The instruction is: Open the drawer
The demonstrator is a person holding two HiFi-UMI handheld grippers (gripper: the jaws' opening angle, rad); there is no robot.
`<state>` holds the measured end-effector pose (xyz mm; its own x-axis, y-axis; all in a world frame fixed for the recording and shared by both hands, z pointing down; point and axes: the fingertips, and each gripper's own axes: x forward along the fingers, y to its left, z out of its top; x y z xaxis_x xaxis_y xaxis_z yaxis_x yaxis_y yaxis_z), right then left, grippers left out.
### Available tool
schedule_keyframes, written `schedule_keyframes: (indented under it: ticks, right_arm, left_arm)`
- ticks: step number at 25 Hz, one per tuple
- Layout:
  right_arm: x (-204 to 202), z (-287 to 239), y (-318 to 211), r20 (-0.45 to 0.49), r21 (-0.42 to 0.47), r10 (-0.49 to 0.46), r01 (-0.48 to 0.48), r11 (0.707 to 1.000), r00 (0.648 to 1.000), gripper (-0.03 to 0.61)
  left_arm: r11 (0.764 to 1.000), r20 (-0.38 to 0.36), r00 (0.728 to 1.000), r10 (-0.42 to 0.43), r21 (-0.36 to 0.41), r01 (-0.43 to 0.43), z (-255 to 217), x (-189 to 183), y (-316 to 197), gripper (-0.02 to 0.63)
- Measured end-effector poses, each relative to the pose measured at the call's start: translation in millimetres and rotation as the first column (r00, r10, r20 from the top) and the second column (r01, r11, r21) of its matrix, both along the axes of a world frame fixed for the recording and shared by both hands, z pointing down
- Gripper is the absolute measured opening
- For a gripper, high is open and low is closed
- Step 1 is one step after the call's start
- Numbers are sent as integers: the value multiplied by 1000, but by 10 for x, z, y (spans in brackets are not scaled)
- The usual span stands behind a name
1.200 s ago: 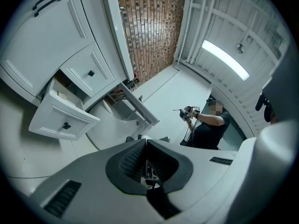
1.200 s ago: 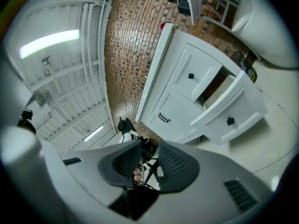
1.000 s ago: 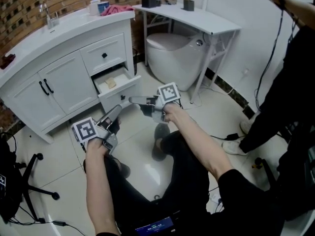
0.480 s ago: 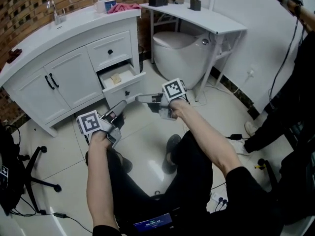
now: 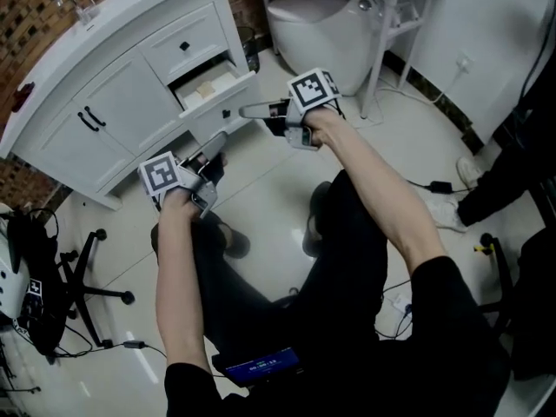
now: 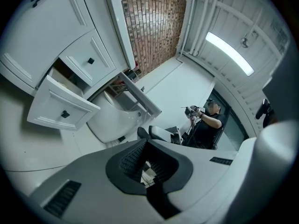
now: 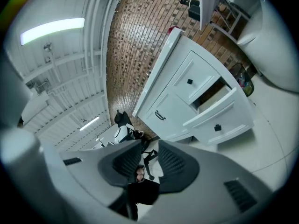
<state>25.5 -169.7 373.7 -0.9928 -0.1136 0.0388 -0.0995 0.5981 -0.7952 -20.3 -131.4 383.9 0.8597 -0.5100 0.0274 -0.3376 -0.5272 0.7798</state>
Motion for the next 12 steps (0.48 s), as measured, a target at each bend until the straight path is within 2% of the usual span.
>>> schedule_keyframes:
  ticks: [2,3,5,7,8,10,12]
  right_arm:
    - [38,-22,39,13,-14,-16,16,1000,1000,118]
    - [60,-32,38,16,-25,-17,17,1000,1000,119]
    - [88,-48,-7,16,-36,-2,2,999,1000,118]
    - [86,-24,-56,1,-18,16,-16,1000,1000,118]
    - [79,15,-58,-12,-9,22,-22,1000,1000,118]
    - [58,97,-43,-40,1,29,-29,1000,999,118]
    - [36,113,-53,-48,13,31,-31,999,998,118]
  left_arm:
    - [997,32,999,-42,-56,44,14,-45,33,-9]
    - [996,43,997,-60,-59,63,-45,-80,36,-9]
    - [998,50,997,-62,-6,62,-209,-142,6,-9]
    - [998,30,999,-25,61,23,-264,-155,-47,-9]
    - [999,9,1000,-23,43,22,-199,-163,-64,-9]
    - [998,-41,998,-49,-45,47,-80,-181,-71,-9]
    - [1000,-74,997,-24,-3,24,-188,-150,-50,-9]
